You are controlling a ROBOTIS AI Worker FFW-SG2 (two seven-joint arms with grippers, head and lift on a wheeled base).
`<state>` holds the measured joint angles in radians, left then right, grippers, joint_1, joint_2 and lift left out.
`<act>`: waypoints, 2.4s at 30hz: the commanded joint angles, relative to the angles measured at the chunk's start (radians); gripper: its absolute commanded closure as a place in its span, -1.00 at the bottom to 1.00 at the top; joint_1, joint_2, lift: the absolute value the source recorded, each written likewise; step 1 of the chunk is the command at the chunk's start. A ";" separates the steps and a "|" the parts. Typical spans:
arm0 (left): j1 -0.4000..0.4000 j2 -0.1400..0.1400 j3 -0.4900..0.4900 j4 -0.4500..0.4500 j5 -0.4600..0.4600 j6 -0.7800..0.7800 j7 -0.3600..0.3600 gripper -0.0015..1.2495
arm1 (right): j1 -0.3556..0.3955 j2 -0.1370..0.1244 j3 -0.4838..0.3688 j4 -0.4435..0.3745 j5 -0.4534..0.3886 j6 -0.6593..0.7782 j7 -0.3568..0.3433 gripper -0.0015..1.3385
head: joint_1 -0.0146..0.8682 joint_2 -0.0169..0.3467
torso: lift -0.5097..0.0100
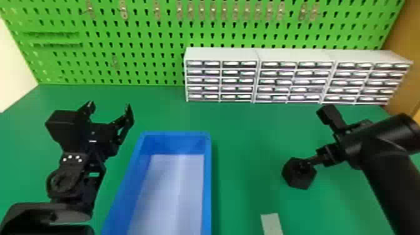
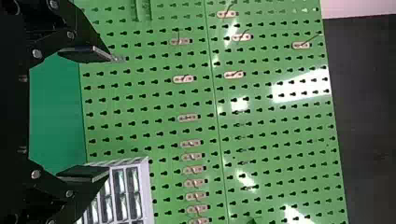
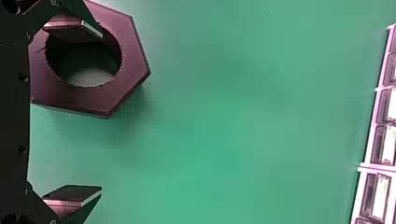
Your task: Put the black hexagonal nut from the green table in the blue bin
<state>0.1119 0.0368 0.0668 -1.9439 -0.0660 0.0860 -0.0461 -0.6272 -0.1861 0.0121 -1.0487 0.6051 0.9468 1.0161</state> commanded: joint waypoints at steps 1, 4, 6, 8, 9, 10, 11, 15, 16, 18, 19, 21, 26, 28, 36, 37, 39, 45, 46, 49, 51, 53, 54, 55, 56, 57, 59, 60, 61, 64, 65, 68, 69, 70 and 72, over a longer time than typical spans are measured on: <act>0.000 0.000 -0.002 0.000 0.002 0.000 0.000 -0.36 | -0.005 0.008 0.008 0.024 -0.022 -0.013 -0.019 -0.79 | 0.52 -0.59 | 0.59; 0.000 0.000 -0.002 0.002 0.003 -0.002 0.000 -0.36 | -0.014 0.011 0.019 0.059 -0.031 -0.023 -0.031 -0.79 | 0.52 -0.59 | 0.59; -0.003 0.000 -0.002 0.003 0.003 -0.002 -0.001 -0.36 | -0.014 0.013 0.023 0.072 -0.034 -0.023 -0.034 -0.79 | 0.52 -0.59 | 0.59; -0.003 0.000 -0.002 0.003 0.005 -0.003 0.000 -0.36 | -0.012 0.011 0.031 0.081 -0.036 -0.023 -0.034 -0.79 | 0.52 -0.59 | 0.59; -0.003 0.000 -0.002 0.003 0.005 -0.005 0.000 -0.36 | -0.009 0.010 0.032 0.085 -0.036 -0.025 -0.036 -0.79 | 0.52 -0.59 | 0.59; -0.003 0.000 -0.002 0.003 0.005 -0.005 0.000 -0.36 | -0.009 0.010 0.034 0.087 -0.036 -0.025 -0.036 -0.79 | 0.52 -0.59 | 0.59; -0.003 0.000 -0.002 0.003 0.005 -0.006 0.000 -0.36 | -0.008 0.010 0.034 0.090 -0.036 -0.025 -0.036 -0.79 | 0.52 -0.59 | 0.59; -0.003 0.000 -0.002 0.003 0.006 -0.006 0.000 -0.36 | -0.002 0.005 0.035 0.104 -0.038 -0.028 -0.037 -0.79 | 0.52 -0.59 | 0.59; -0.003 0.000 -0.002 0.003 0.006 -0.006 0.000 -0.36 | 0.001 0.005 0.035 0.107 -0.038 -0.028 -0.037 -0.79 | 0.52 -0.59 | 0.59; -0.003 0.000 -0.001 0.005 0.006 -0.008 0.000 -0.36 | 0.007 0.004 0.035 0.108 -0.039 -0.028 -0.037 -0.78 | 0.52 -0.59 | 0.59; -0.003 0.000 0.001 0.003 0.006 -0.008 0.000 -0.36 | 0.011 0.004 0.035 0.108 -0.041 -0.028 -0.037 -0.79 | 0.52 -0.59 | 0.59; -0.003 0.000 0.001 0.005 0.006 -0.009 0.000 -0.36 | 0.017 0.002 0.035 0.111 -0.042 -0.028 -0.037 -0.79 | 0.52 -0.59 | 0.59; -0.003 0.000 0.001 0.005 0.006 -0.009 0.000 -0.36 | 0.023 0.002 0.032 0.116 -0.042 -0.028 -0.037 -0.75 | 0.52 -0.59 | 0.59; -0.003 0.000 0.001 0.005 0.006 -0.009 0.000 -0.36 | 0.023 0.002 0.028 0.116 -0.044 -0.026 -0.036 -0.56 | 0.52 -0.59 | 0.59; -0.001 0.000 0.002 0.005 0.006 -0.009 0.000 -0.36 | 0.023 0.002 0.020 0.118 -0.053 -0.017 -0.037 0.33 | 0.52 -0.59 | 0.59; -0.001 0.000 0.002 0.005 0.006 -0.009 -0.001 -0.36 | 0.023 0.002 0.019 0.116 -0.053 -0.020 -0.037 0.35 | 0.52 -0.59 | 0.59; 0.000 0.000 0.002 0.005 0.008 -0.009 0.000 -0.36 | 0.021 0.002 0.012 0.108 -0.054 -0.020 -0.037 0.42 | 0.52 -0.59 | 0.59; 0.002 0.002 0.004 0.005 0.008 -0.011 0.000 -0.36 | 0.021 0.001 -0.009 0.076 -0.057 -0.023 -0.037 0.46 | 0.52 -0.59 | 0.59; 0.002 0.002 0.004 0.005 0.008 -0.011 0.000 -0.36 | 0.023 0.001 -0.012 0.072 -0.057 -0.025 -0.037 0.46 | 0.52 -0.59 | 0.59; 0.002 0.002 0.004 0.005 0.008 -0.011 0.000 -0.36 | 0.023 -0.001 -0.023 0.061 -0.056 -0.025 -0.037 0.46 | 0.52 -0.59 | 0.59; 0.002 0.003 0.002 0.005 0.008 -0.011 -0.001 -0.36 | 0.024 -0.003 -0.034 0.050 -0.057 -0.025 -0.037 0.46 | 0.52 -0.59 | 0.59; 0.003 0.003 0.002 0.005 0.008 -0.011 0.000 -0.36 | 0.029 -0.003 -0.050 0.030 -0.057 -0.023 -0.037 0.46 | 0.52 -0.59 | 0.59; 0.003 0.003 0.002 0.005 0.008 -0.011 0.000 -0.36 | 0.030 -0.003 -0.055 0.026 -0.057 -0.023 -0.037 0.46 | 0.52 -0.59 | 0.59; 0.005 0.003 0.002 0.005 0.008 -0.011 0.000 -0.36 | 0.030 -0.003 -0.060 0.021 -0.057 -0.023 -0.037 0.46 | 0.52 -0.59 | 0.59; 0.003 0.003 0.001 0.005 0.008 -0.011 0.000 -0.36 | 0.030 -0.003 -0.061 0.018 -0.057 -0.022 -0.037 0.46 | 0.52 -0.59 | 0.59; 0.005 0.003 0.001 0.005 0.008 -0.011 -0.001 -0.36 | 0.030 -0.003 -0.066 0.013 -0.057 -0.019 -0.037 0.46 | 0.52 -0.59 | 0.59; 0.003 0.003 0.001 0.005 0.008 -0.011 0.000 -0.36 | 0.030 -0.003 -0.069 0.006 -0.057 -0.017 -0.037 0.46 | 0.52 -0.59 | 0.59; 0.003 0.003 0.001 0.005 0.008 -0.011 0.000 -0.36 | 0.030 -0.004 -0.069 0.001 -0.057 -0.017 -0.037 0.46 | 0.52 -0.59 | 0.59; 0.003 0.003 0.001 0.005 0.008 -0.011 0.000 -0.36 | 0.032 -0.004 -0.069 -0.002 -0.057 -0.017 -0.037 0.46 | 0.52 -0.59 | 0.59; 0.003 0.003 -0.001 0.005 0.008 -0.011 0.000 -0.36 | 0.035 -0.004 -0.075 -0.013 -0.057 -0.017 -0.037 0.46 | 0.52 -0.59 | 0.59; 0.005 0.003 -0.001 0.005 0.008 -0.011 0.000 -0.36 | 0.037 -0.004 -0.080 -0.017 -0.057 -0.017 -0.037 0.46 | 0.52 -0.59 | 0.59; 0.005 0.003 -0.004 0.005 0.006 -0.011 0.000 -0.36 | 0.040 -0.003 -0.092 -0.034 -0.061 -0.017 -0.037 0.46 | 0.52 -0.59 | 0.59; 0.005 0.002 -0.004 0.005 0.006 -0.011 0.000 -0.36 | 0.041 -0.001 -0.096 -0.042 -0.065 -0.017 -0.037 0.46 | 0.52 -0.59 | 0.59; 0.005 0.002 -0.004 0.005 0.006 -0.011 0.000 -0.36 | 0.043 -0.001 -0.101 -0.050 -0.067 -0.017 -0.037 0.46 | 0.52 -0.59 | 0.59; 0.005 0.003 -0.004 0.005 0.006 -0.011 0.000 -0.36 | 0.047 0.001 -0.110 -0.076 -0.074 -0.017 -0.037 0.46 | 0.52 -0.59 | 0.59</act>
<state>0.1162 0.0396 0.0637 -1.9389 -0.0595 0.0751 -0.0460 -0.5872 -0.1884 -0.0803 -1.0851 0.5425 0.9296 0.9787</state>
